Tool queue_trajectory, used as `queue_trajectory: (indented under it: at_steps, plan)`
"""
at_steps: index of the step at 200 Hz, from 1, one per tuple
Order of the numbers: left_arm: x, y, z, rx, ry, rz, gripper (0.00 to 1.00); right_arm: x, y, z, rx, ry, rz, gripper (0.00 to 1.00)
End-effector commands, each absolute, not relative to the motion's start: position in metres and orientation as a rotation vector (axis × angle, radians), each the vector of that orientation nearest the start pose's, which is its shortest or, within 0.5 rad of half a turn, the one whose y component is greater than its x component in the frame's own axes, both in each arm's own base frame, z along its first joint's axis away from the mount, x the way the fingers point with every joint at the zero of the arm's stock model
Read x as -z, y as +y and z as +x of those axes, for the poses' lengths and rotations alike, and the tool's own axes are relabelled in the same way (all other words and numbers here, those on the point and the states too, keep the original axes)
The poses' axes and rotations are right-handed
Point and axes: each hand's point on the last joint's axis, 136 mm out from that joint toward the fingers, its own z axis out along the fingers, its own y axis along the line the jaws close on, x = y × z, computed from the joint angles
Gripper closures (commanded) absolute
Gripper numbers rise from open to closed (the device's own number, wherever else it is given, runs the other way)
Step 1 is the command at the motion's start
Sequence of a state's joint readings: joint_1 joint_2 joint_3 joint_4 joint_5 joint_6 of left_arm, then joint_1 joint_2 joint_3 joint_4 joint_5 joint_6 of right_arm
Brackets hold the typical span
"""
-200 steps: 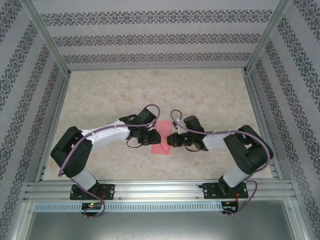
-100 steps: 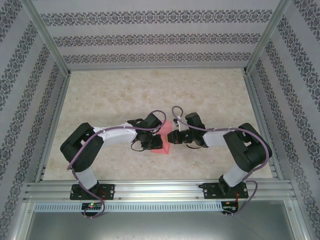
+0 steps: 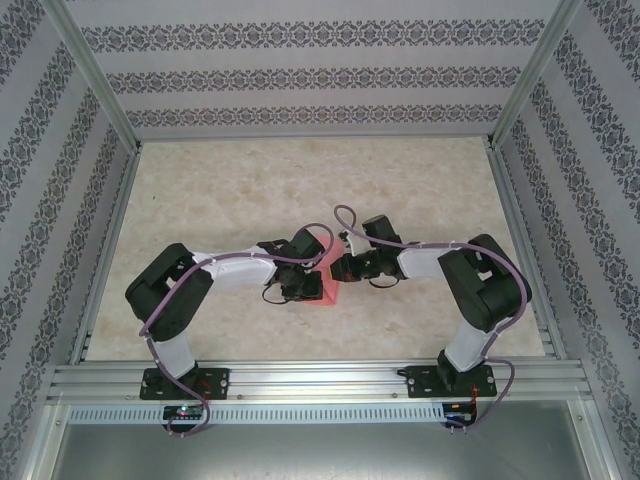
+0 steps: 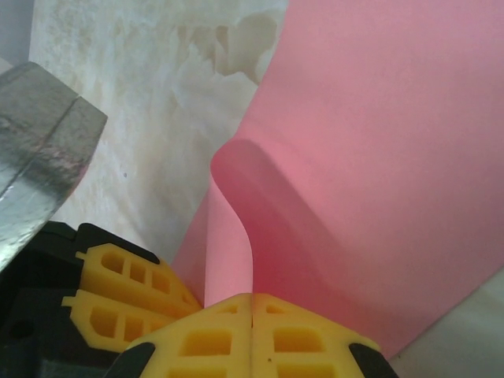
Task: Fold a paper plane with a square sheet of paper (pick it up from the middle)
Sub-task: Fold the triangle a second time at the center of the table.
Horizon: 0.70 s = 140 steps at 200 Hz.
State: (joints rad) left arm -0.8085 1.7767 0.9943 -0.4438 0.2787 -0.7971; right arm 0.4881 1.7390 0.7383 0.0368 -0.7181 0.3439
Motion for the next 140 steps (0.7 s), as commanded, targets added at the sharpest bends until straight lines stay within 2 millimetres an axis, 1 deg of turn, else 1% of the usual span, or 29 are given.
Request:
queue_trajectory:
  at_steps: [1,38,61,88,120,140]
  plan:
    - [-0.005,-0.292,0.219,0.571,3.034,0.131,0.83,-0.035,0.271,0.268,-1.246,2.587,-0.548,0.96]
    - [-0.015,-0.297,0.224,0.598,3.006,0.146,0.81,-0.033,0.265,0.268,-1.186,2.606,-0.551,0.96]
    - [-0.022,-0.299,0.226,0.621,2.984,0.154,0.8,-0.032,0.265,0.269,-1.179,2.604,-0.553,0.95]
    - [-0.028,-0.295,0.227,0.601,2.964,0.15,0.8,-0.029,0.265,0.272,-1.165,2.609,-0.551,0.95]
    - [-0.027,-0.286,0.227,0.541,2.963,0.149,0.8,-0.029,0.265,0.275,-1.146,2.607,-0.561,0.95]
    - [-0.023,-0.287,0.227,0.542,2.971,0.155,0.8,-0.029,0.267,0.276,-1.157,2.608,-0.568,0.95]
